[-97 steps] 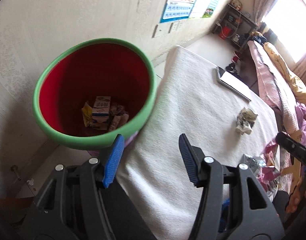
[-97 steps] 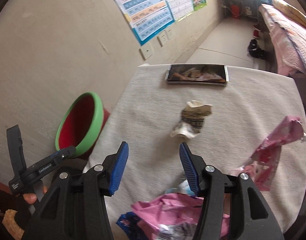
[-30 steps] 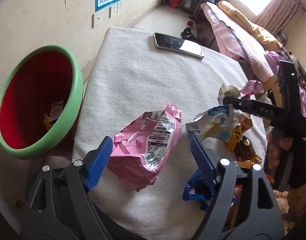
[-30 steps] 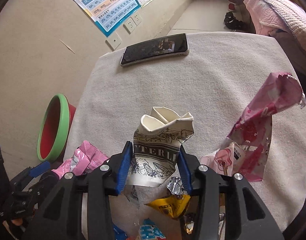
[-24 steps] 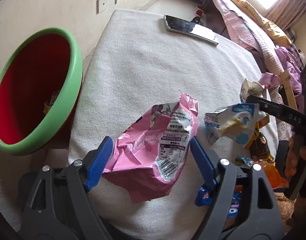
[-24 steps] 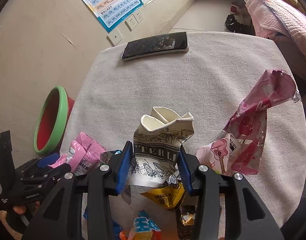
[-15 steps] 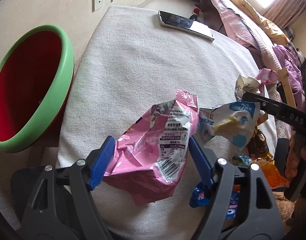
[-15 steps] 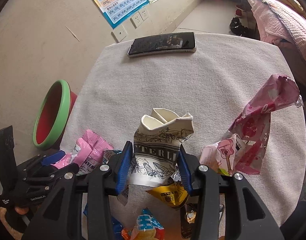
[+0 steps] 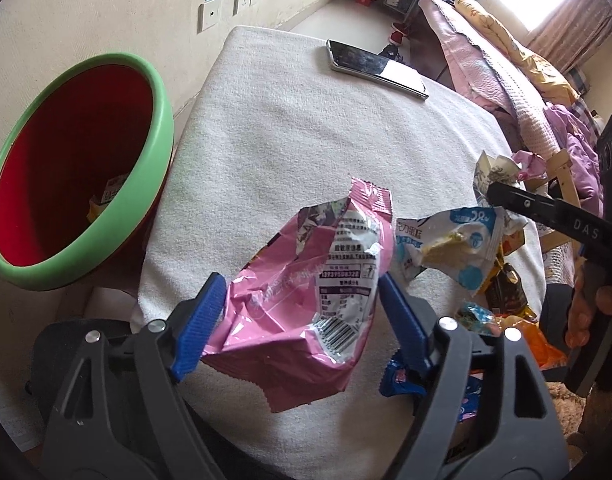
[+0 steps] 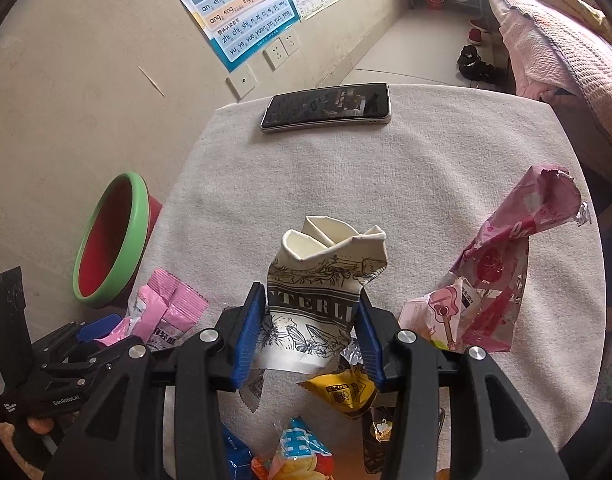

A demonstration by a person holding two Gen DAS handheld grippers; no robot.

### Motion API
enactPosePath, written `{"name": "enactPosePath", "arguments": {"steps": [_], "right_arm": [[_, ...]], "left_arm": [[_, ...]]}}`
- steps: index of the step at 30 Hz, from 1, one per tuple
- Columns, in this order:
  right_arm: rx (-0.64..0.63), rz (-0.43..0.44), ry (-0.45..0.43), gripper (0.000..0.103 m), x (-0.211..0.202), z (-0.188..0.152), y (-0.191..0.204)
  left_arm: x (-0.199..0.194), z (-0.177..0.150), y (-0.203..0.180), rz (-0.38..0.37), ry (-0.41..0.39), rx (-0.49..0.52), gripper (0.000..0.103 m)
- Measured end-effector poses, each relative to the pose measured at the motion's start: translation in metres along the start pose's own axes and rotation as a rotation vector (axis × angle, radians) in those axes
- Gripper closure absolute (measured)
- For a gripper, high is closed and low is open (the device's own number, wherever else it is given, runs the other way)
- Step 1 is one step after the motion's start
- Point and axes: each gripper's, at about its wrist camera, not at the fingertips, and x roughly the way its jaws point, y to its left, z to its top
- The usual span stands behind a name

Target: Collect trash

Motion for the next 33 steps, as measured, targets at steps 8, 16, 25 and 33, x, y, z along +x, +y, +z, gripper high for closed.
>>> {"name": "enactPosePath", "arguments": {"steps": [8, 16, 25, 33], "right_arm": [[0.004, 0.005, 0.003, 0.060, 0.000, -0.002, 0.000], [0.004, 0.009, 0.002, 0.060, 0.000, -0.003, 0.002], [-0.016, 0.002, -0.049, 0.060, -0.014, 0.000, 0.007], [-0.071, 0.000, -0.079, 0.060, -0.020, 0.002, 0.026]], "left_arm": [[0.025, -0.002, -0.003, 0.001, 0.089, 0.012, 0.027], [0.025, -0.007, -0.011, 0.008, 0.081, 0.033, 0.034], [0.003, -0.007, 0.004, 0.013, -0.014, -0.082, 0.037], [-0.015, -0.008, 0.010, 0.024, -0.069, -0.126, 0.037]]}}
